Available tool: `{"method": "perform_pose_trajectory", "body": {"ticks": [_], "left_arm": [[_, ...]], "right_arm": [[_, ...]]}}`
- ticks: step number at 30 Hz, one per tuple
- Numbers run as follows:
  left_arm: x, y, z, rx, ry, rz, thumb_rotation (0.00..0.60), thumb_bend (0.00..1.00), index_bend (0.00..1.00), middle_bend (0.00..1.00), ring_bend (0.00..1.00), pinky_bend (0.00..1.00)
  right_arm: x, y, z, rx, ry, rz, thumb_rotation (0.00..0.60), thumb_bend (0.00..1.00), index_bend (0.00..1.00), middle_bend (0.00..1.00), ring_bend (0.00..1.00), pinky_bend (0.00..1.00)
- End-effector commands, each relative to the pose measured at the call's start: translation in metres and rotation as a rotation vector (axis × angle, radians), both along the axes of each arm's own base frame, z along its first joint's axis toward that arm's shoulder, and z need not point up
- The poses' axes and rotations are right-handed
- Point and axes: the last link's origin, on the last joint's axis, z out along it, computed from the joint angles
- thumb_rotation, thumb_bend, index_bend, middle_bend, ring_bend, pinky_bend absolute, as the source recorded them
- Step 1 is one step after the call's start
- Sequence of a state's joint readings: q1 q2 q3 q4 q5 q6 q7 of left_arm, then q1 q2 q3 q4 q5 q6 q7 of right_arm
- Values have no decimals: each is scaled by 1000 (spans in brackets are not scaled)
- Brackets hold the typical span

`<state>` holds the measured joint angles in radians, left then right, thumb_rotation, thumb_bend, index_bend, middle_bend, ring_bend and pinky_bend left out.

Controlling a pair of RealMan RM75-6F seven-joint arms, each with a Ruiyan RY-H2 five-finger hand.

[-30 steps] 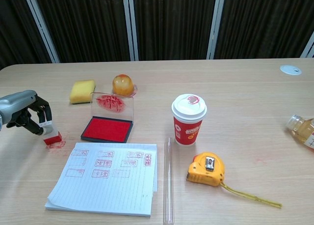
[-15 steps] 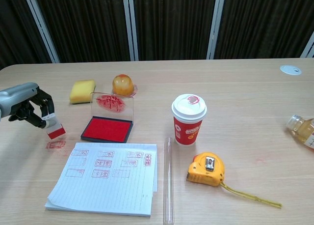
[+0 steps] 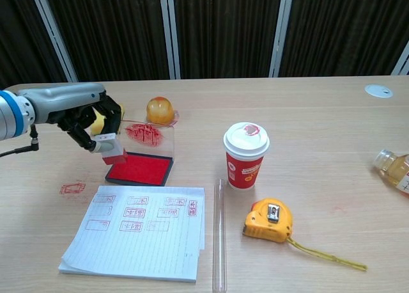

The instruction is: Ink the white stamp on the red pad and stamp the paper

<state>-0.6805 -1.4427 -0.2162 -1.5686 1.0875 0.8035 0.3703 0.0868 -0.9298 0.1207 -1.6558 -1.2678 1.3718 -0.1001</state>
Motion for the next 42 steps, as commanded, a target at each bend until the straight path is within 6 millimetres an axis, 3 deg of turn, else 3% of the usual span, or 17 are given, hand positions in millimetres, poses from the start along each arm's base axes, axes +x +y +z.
{"method": "perform_pose_trajectory", "body": {"ticks": [1,6,27,42], "left_arm": [[7,8,-5,-53,72,-101,600,292,567,576,819,855],[14,16,-15,-73,71,-140,600,310,581,584,819,856],[-1,37,-51,-113,31,-57,600,324,590,585,819,855],[-6,45,-61,-118,61,-26,600,334,591,583,819,855]], "right_arm": [[-1,-1,0,-5,7,-5,600,0,0,0,0,0],[-2,-1,1,-16,12,-15,600,0,0,0,0,0],[-9,-1,2,-21,29,-46,600,0,0,0,0,0],[-9,-1,3,-26,31,-49,600,0,0,0,0,0]]}}
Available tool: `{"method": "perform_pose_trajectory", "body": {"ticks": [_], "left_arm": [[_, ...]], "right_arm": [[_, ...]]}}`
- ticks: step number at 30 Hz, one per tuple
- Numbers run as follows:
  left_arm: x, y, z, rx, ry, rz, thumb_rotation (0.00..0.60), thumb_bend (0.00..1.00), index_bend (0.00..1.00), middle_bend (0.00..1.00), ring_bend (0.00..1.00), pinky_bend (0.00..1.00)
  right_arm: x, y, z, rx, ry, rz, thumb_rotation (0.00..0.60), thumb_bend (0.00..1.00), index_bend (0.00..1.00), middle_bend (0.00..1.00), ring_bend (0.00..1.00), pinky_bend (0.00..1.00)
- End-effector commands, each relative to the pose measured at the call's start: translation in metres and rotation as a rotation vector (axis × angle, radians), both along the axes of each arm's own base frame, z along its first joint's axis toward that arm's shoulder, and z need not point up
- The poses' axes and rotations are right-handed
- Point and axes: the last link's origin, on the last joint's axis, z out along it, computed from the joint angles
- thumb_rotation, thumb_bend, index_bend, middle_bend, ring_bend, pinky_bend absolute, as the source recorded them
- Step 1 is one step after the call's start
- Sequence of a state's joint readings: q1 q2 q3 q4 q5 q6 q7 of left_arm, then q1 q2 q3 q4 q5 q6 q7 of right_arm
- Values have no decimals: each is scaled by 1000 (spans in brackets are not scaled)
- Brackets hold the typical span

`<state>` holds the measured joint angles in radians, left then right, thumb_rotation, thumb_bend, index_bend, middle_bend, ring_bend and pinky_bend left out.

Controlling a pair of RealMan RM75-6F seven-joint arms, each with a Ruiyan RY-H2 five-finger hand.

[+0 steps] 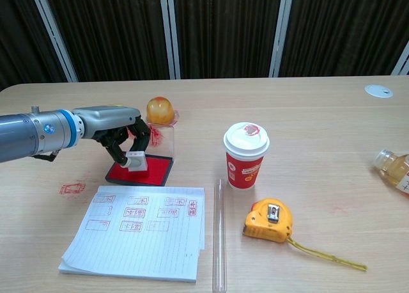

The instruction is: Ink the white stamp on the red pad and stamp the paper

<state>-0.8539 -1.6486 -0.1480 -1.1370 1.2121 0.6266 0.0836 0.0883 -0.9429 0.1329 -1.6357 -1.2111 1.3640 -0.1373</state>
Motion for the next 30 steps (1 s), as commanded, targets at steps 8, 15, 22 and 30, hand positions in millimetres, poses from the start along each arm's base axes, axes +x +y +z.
{"method": "perform_pose_trajectory", "body": {"ticks": [8,15,22,30], "left_arm": [[-4,2,-5,6,18,5,600,335,591,584,819,856],[-7,1,-5,11,22,8,600,339,591,585,819,855],[-8,0,-4,18,21,12,600,344,593,586,819,856],[-10,-1,-5,19,27,16,600,348,592,586,819,856]], "right_arm": [[-1,0,0,-1,3,-3,600,0,0,0,0,0],[0,0,0,0,1,-1,600,0,0,0,0,0],[-1,1,0,0,0,-2,600,0,0,0,0,0],[-1,0,0,-1,2,-2,600,0,0,0,0,0]]}}
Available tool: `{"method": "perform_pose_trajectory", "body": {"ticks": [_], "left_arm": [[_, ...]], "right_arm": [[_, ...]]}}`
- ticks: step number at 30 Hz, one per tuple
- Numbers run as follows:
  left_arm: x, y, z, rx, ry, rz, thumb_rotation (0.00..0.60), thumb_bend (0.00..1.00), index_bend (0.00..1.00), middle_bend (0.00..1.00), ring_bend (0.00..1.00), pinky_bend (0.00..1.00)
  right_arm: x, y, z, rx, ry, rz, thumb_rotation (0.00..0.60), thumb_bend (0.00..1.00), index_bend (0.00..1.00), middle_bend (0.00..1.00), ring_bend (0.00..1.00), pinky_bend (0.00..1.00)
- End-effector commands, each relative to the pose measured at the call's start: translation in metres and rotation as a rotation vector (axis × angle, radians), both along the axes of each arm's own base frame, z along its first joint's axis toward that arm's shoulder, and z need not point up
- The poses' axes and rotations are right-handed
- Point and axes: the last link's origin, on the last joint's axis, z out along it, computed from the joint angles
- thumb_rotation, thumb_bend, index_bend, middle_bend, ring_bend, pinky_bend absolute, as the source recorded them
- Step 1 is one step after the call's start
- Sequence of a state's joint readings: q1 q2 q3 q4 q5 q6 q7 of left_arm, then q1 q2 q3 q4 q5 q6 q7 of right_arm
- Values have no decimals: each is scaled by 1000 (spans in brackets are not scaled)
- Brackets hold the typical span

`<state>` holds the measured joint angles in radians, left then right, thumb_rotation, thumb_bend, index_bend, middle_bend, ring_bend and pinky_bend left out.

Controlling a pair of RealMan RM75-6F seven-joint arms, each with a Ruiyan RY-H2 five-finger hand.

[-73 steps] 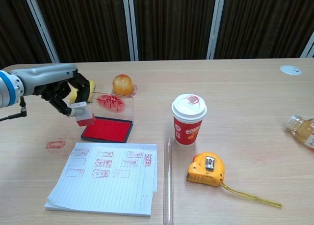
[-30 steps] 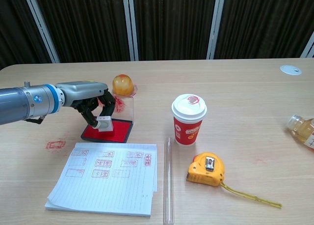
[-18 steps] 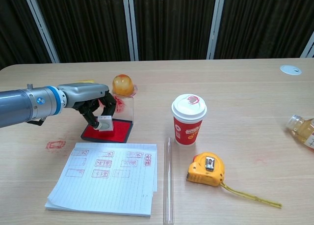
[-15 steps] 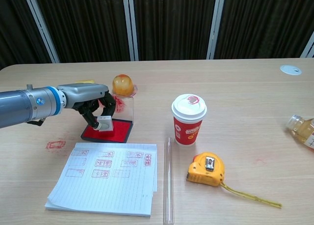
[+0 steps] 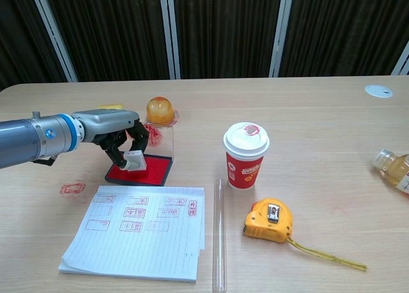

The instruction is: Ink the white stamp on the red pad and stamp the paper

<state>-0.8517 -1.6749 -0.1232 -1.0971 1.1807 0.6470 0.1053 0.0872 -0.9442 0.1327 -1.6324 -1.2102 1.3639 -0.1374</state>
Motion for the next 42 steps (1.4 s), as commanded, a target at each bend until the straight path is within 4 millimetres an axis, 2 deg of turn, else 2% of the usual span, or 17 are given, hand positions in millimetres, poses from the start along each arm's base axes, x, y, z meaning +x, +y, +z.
{"method": "perform_pose_trajectory", "body": {"ticks": [1,14,21,29,35,42], "left_arm": [[0,-1,0,0,1,-1,600,347,592,586,819,856],[7,-1,8,15,-36,-9,600,349,592,586,819,856],[24,-8,34,15,-113,-41,600,353,592,585,819,855],[40,-35,60,-48,-146,-94,600,354,595,585,819,855],[37,-63,56,-133,-127,-93,600,354,598,584,819,855],[40,-85,34,-199,-97,-93,600,360,599,585,819,855]], "right_arm": [[0,0,0,0,1,0,600,0,0,0,0,0],[0,0,0,1,1,-1,600,0,0,0,0,0],[0,0,0,-1,-3,-2,600,0,0,0,0,0],[1,1,1,-3,-8,2,600,0,0,0,0,0],[3,1,2,-6,-11,9,600,0,0,0,0,0],[3,1,3,-7,-14,9,600,0,0,0,0,0]]}}
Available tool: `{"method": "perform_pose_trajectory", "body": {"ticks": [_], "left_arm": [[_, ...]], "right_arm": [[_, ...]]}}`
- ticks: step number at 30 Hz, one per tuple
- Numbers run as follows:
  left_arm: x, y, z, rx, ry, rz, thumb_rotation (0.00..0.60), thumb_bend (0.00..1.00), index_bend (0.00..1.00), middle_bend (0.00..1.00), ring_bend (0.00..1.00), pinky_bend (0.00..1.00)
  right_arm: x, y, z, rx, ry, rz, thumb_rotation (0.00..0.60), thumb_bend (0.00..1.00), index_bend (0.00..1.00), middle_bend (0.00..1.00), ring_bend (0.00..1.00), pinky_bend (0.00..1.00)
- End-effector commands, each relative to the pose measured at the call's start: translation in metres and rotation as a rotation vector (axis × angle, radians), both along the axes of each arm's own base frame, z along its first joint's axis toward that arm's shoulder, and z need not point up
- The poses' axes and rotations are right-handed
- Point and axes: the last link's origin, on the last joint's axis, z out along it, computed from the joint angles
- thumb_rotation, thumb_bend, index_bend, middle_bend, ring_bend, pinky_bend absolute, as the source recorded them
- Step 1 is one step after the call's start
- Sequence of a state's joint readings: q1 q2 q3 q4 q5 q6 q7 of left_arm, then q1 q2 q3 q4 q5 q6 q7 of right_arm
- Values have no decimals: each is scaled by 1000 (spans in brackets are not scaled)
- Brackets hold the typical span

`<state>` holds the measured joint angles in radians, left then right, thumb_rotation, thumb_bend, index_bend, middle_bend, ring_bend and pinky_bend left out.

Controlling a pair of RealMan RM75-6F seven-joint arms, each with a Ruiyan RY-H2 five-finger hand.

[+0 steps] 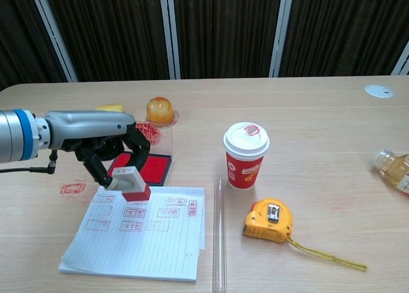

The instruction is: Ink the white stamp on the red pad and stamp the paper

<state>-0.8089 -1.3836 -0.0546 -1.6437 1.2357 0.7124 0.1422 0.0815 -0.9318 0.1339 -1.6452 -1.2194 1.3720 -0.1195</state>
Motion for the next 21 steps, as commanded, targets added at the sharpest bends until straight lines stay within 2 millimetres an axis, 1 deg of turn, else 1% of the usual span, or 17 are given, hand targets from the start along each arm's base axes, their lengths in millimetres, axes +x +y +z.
{"method": "perform_pose_trajectory", "body": {"ticks": [1,6,12,16,21], "left_arm": [[2,-11,-15,-30,15,-1,600,359,599,585,819,856],[9,-19,-37,-34,15,-1,600,359,600,586,819,856],[24,-18,-56,-34,7,1,600,359,600,587,819,856],[32,-17,-64,-21,11,-7,600,360,600,587,819,856],[39,-16,-67,-9,13,-10,600,360,600,588,819,856]], "right_arm": [[0,0,0,-1,-1,-1,600,0,0,0,0,0],[-2,-1,1,-3,-5,-6,600,0,0,0,0,0],[-4,-2,1,-1,-4,-10,600,0,0,0,0,0],[-5,-2,2,-3,-4,-13,600,0,0,0,0,0],[-6,-1,3,-7,-4,-18,600,0,0,0,0,0]]}}
